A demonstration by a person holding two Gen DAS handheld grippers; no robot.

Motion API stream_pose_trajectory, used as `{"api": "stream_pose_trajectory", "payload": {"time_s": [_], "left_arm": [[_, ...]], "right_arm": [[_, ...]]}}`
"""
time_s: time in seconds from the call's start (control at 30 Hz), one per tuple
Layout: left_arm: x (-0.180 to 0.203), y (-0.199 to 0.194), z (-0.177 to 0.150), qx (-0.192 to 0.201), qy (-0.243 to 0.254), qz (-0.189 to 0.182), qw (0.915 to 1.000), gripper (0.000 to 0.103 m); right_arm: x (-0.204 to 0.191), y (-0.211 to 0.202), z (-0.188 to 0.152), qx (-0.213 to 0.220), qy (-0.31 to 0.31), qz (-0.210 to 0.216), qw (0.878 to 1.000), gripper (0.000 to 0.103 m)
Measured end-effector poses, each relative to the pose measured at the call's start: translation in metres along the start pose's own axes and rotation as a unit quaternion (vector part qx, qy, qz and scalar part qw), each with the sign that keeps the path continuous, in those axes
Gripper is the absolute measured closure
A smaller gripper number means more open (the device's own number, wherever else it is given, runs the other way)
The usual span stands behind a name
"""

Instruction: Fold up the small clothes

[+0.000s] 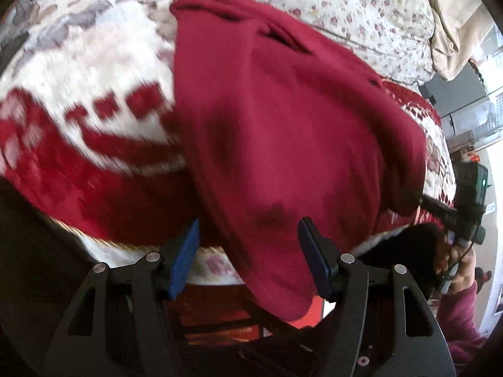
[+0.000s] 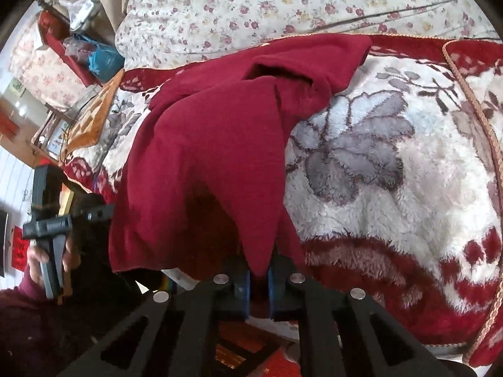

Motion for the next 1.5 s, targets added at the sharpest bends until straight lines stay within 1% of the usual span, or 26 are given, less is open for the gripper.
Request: {"api": "stream_pose_trajectory", "payload": {"time_s": [0.1,0.13,0.17,0.2,0.23,0.27,0.3,0.33,0.37,0.4,0.43,0.47,0.5,0.53,0.63,0.7,0.73,0.8,0.83,0.9,0.97,1.03,1.1,1.2,1.37,1.5], "left_arm": [[0.006,0.02,-0.008,-0.028,0.001,-0.001,0.9996,0.039],[0.008,0.026,-0.01,-0.037,0.002,0.001,0.9993,0.039],[0.009,0.031,-0.01,-0.042,0.002,0.003,0.9991,0.039],[0.009,0.033,-0.009,-0.04,-0.002,0.005,0.9992,0.039],[0.008,0.033,-0.009,-0.038,-0.008,0.002,0.9992,0.039],[0.007,0.032,-0.008,-0.037,-0.013,-0.002,0.9992,0.04],[0.007,0.029,-0.007,-0.035,-0.014,-0.013,0.9992,0.053],[0.006,0.024,-0.006,-0.033,-0.009,-0.023,0.9992,0.069],[0.005,0.016,-0.005,-0.025,-0.001,-0.019,0.9995,0.096],[0.004,0.005,-0.004,-0.012,0.004,-0.021,0.9997,0.096],[0.003,-0.003,-0.003,-0.003,0.009,-0.028,0.9996,0.096],[0.003,-0.019,-0.003,0.008,0.02,-0.036,0.9991,0.096],[0.002,-0.033,-0.004,0.021,0.028,-0.034,0.9988,0.096],[0.001,-0.047,-0.005,0.032,0.034,-0.029,0.9985,0.096],[-0.007,-0.087,-0.014,0.06,0.039,-0.018,0.9973,0.096],[-0.016,-0.104,-0.023,0.069,0.034,-0.003,0.997,0.097],[-0.022,-0.108,-0.027,0.07,0.03,0.002,0.997,0.097],[-0.033,-0.107,-0.033,0.059,0.019,0.008,0.998,0.097],[-0.036,-0.1,-0.036,0.052,0.016,0.011,0.9985,0.097],[-0.046,-0.086,-0.039,0.039,0.006,0.025,0.9989,0.097],[-0.05,-0.078,-0.039,0.037,0.001,0.034,0.9988,0.097],[-0.047,-0.076,-0.039,0.04,0.003,0.037,0.9985,0.097],[-0.045,-0.076,-0.039,0.042,0.008,0.041,0.9983,0.097],[-0.044,-0.072,-0.036,0.04,0.009,0.065,0.997,0.097],[-0.046,-0.065,-0.036,0.035,0.009,0.091,0.9952,0.097],[-0.046,-0.063,-0.036,0.036,0.011,0.1,0.9943,0.097]], "right_arm": [[0.006,0.002,0.002,0.002,0.012,0.008,1.0,0.096],[0.007,0.003,0.003,-0.002,0.016,0.014,1.0,0.093],[0.01,0.004,0.004,-0.002,0.022,0.017,1.0,0.089],[0.014,0.006,0.007,0.0,0.029,0.015,0.999,0.068],[0.018,0.007,0.008,0.002,0.039,0.012,0.999,0.043],[0.024,0.009,0.011,0.008,0.057,0.013,0.998,0.039],[0.027,0.011,0.012,0.012,0.067,0.024,0.997,0.039],[0.029,0.013,0.014,0.013,0.074,0.036,0.997,0.048],[0.029,0.015,0.014,0.013,0.078,0.041,0.996,0.056],[0.027,0.013,0.013,0.016,0.076,0.042,0.996,0.074],[0.024,0.008,0.012,0.021,0.07,0.043,0.996,0.086],[0.019,0.003,0.01,0.027,0.064,0.045,0.997,0.09],[0.015,-0.003,0.006,0.033,0.059,0.051,0.996,0.093],[0.007,-0.012,0.001,0.037,0.049,0.061,0.996,0.095],[-0.022,-0.028,-0.02,0.025,0.015,0.072,0.997,0.095],[-0.044,-0.03,-0.036,0.01,-0.009,0.084,0.996,0.096],[-0.058,-0.028,-0.048,-0.005,-0.022,0.099,0.995,0.096],[-0.073,-0.017,-0.064,-0.035,-0.036,0.121,0.991,0.096],[-0.082,-0.006,-0.074,-0.055,-0.045,0.129,0.989,0.096],[-0.097,0.02,-0.087,-0.096,-0.065,0.133,0.984,0.096],[-0.102,0.037,-0.09,-0.116,-0.067,0.139,0.981,0.096],[-0.104,0.044,-0.087,-0.124,-0.068,0.139,0.98,0.096],[-0.104,0.045,-0.082,-0.123,-0.064,0.136,0.981,0.096],[-0.099,0.044,-0.074,-0.119,-0.046,0.144,0.981,0.096],[-0.088,0.043,-0.082,-0.123,-0.034,0.149,0.981,0.095],[-0.095,0.044,-0.082,-0.126,-0.03,0.144,0.981,0.095]]}}
Point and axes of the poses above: each gripper's, at about its wrist camera, not at the fingertips, and y roughly the way its jaws point, x to its right, z to its top, the point moved 4 cm from there along y, roughly the way its jaws point, and after that the axes turned 13 degrees about -x, right-handed, at the moved point
